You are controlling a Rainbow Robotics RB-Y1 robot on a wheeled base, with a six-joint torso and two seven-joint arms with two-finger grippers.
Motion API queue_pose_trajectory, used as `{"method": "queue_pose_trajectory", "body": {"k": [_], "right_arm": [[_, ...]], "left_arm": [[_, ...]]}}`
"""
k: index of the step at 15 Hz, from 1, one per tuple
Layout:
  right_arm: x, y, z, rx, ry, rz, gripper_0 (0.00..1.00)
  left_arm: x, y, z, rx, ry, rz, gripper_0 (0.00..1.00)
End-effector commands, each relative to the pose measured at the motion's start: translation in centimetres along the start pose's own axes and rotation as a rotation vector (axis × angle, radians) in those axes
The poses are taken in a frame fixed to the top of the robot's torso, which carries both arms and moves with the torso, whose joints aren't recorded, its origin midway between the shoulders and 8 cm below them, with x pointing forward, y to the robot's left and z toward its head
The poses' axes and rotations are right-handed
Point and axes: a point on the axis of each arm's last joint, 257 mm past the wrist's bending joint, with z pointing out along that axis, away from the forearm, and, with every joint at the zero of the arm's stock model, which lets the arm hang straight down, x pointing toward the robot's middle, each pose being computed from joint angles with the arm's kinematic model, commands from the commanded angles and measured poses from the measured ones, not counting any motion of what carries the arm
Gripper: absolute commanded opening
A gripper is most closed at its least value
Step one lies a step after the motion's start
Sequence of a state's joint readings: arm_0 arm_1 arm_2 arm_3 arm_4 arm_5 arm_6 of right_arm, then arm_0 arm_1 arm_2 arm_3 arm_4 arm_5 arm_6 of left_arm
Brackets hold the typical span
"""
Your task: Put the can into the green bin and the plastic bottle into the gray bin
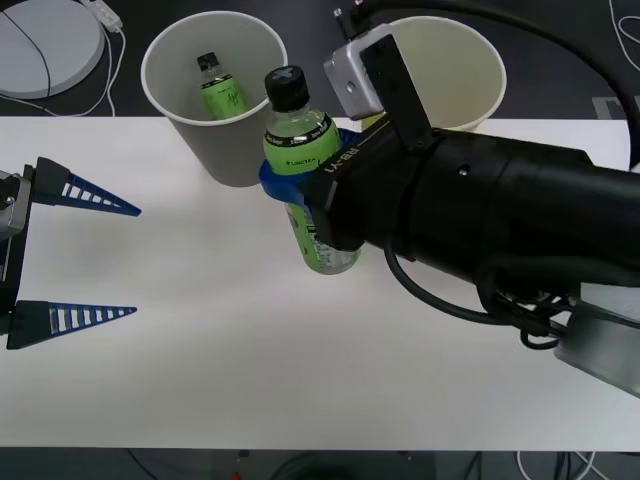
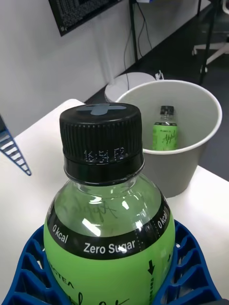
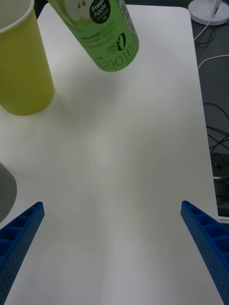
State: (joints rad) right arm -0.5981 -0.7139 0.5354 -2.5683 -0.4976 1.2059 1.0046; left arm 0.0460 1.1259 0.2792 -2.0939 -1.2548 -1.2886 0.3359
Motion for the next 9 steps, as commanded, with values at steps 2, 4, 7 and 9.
{"method": "queue_pose_trajectory", "body": {"k": [2,4,7,9], "right_arm": [[-0.4,-2.1,2.7,0.057,0.069,0.019,0.0],[-0.9,-2.9,3.9,0.08,0.092,0.037,0.0],[-1.9,-3.3,5.4,0.097,0.126,0.062,0.0],[-2.5,-3.6,6.0,0.11,0.143,0.069,0.0]], "left_arm": [[0.0,0.0,0.0,0.0,0.0,0.0,1.0],[0.0,0.0,0.0,0.0,0.0,0.0,1.0],[0.0,0.0,0.0,0.0,0.0,0.0,1.0],[0.0,0.0,0.0,0.0,0.0,0.0,1.0]]}}
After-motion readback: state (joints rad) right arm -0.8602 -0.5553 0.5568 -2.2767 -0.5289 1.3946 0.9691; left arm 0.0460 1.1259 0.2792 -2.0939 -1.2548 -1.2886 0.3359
